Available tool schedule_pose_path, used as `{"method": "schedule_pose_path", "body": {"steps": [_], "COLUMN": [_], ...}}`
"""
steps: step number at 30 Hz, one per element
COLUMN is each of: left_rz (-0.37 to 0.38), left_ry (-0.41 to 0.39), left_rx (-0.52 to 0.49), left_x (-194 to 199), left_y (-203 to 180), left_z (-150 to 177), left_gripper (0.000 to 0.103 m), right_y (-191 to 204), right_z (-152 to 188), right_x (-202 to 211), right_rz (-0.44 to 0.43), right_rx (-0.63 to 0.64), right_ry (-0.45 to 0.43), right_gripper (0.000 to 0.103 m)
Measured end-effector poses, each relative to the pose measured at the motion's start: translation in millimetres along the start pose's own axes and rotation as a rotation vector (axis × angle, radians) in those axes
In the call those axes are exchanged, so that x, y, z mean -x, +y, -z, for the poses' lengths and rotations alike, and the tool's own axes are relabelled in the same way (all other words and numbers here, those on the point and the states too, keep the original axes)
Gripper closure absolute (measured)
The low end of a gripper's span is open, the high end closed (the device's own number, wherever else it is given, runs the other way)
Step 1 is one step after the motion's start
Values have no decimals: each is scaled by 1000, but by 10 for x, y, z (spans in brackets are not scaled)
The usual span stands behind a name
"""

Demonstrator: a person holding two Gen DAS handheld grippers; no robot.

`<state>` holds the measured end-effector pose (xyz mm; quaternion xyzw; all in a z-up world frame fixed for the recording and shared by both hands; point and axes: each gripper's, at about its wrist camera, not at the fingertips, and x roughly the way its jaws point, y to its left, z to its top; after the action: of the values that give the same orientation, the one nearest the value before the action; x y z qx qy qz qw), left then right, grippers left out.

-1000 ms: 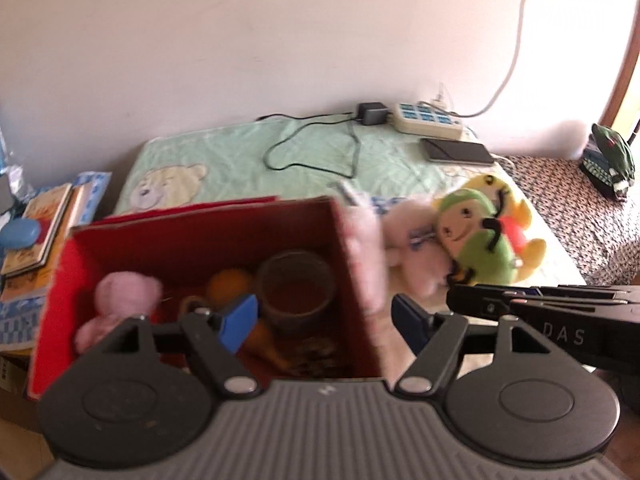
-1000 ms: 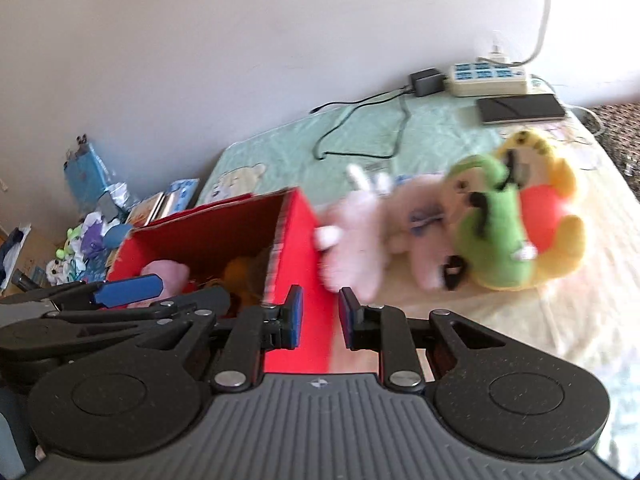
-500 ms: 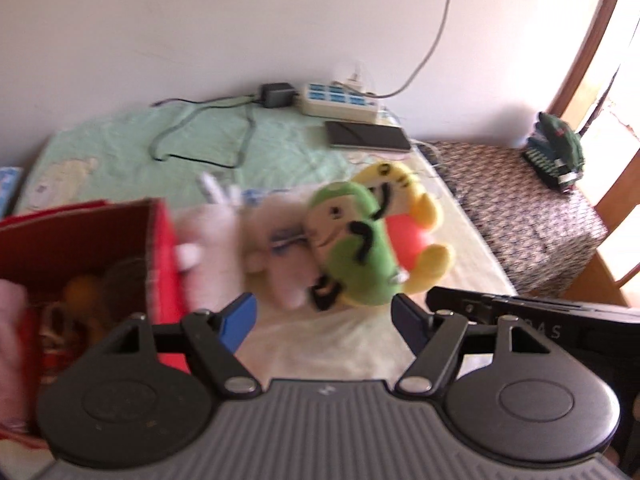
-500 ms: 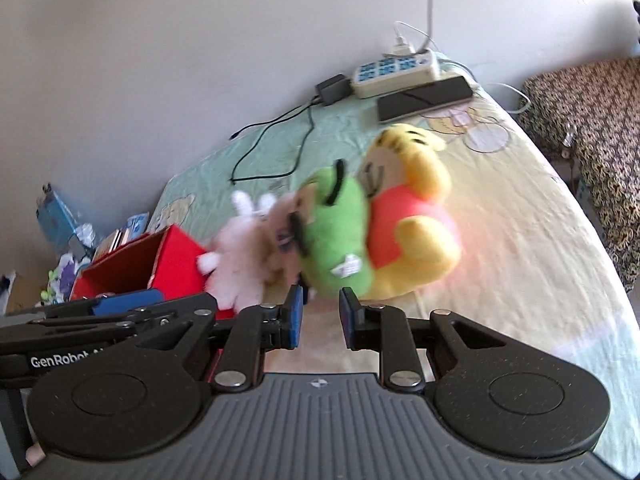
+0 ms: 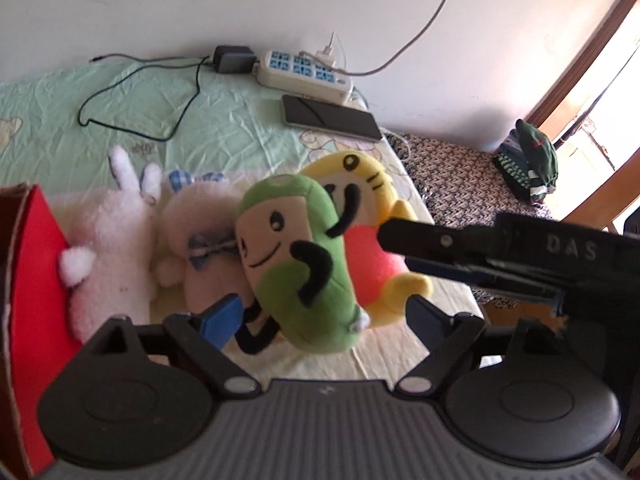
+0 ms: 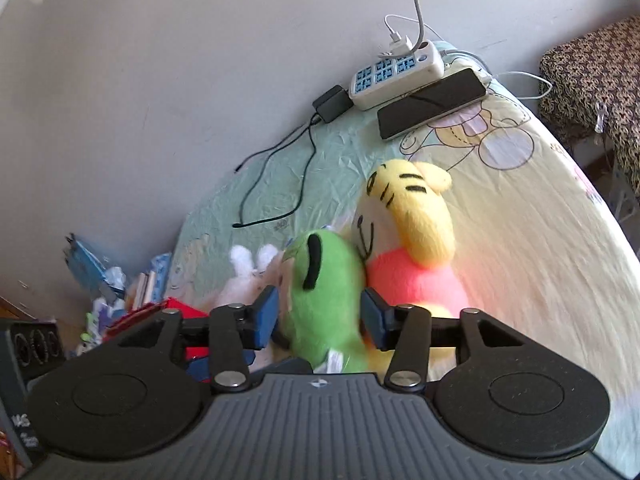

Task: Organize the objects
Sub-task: 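Reach the right gripper to the green bean plush and grasp it, then carry the green bean plush with the right gripper into the red box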

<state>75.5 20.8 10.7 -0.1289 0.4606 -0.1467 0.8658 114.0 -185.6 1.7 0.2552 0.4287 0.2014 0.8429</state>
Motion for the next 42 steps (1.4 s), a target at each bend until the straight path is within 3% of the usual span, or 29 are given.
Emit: {"method": "schedule_pose_path", "body": {"steps": [4, 8, 18, 27, 34, 42], "left_rz": [-14, -6, -33, -22, -51, -78], "left_ry": [24, 61, 49, 6, -88, -199], "left_rx": [9, -3, -41, -70, -96, -79], "left_x": [-164, -328, -346, 20, 491, 1123], "left_y": [63, 108, 65, -125, -202, 28], "left_z": [-65, -109, -97, 31, 213, 332], "left_gripper": [18, 38, 43, 43, 43, 43], "right_y": [-6, -45, -113, 53, 325, 878], "right_z": [-58, -78, -70, 55, 204, 335], "right_x": [-256, -480, -440, -54, 201, 262], "right_rz": [1, -4, -80, -108, -173, -257], "right_rx": [17, 12, -8, 5, 48, 98], "right_ry": [54, 102, 111, 71, 19, -10], "right_gripper": [52, 52, 58, 58, 58, 58]}}
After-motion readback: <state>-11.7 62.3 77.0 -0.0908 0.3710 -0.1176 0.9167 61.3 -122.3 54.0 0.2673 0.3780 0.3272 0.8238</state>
